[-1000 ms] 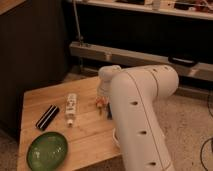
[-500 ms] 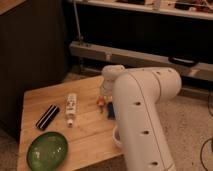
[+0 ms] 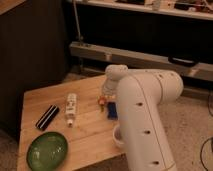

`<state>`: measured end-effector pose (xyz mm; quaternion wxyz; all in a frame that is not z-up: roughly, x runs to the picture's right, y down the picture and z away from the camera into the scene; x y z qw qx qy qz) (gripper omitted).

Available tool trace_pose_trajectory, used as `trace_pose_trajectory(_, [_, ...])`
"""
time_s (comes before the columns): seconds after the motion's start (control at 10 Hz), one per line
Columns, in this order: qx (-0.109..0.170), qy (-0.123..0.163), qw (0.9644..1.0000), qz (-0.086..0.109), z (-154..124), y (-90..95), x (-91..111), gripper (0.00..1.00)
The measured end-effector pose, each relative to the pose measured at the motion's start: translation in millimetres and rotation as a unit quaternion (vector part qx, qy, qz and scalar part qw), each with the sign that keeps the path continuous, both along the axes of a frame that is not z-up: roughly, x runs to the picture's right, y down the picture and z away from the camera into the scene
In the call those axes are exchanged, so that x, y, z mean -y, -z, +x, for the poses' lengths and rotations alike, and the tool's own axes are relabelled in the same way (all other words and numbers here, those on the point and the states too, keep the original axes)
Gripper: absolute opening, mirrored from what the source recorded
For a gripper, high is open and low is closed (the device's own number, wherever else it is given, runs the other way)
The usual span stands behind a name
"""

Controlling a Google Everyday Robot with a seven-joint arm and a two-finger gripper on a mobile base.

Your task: Drag the pepper across the table

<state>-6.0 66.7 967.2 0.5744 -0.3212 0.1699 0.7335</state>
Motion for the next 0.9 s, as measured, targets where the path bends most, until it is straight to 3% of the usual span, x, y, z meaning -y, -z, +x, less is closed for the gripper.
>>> trace_pose_trajectory(0.9, [-0.001, -0.009, 1.0000, -0.002, 12.7, -5.8, 6.6, 0.18])
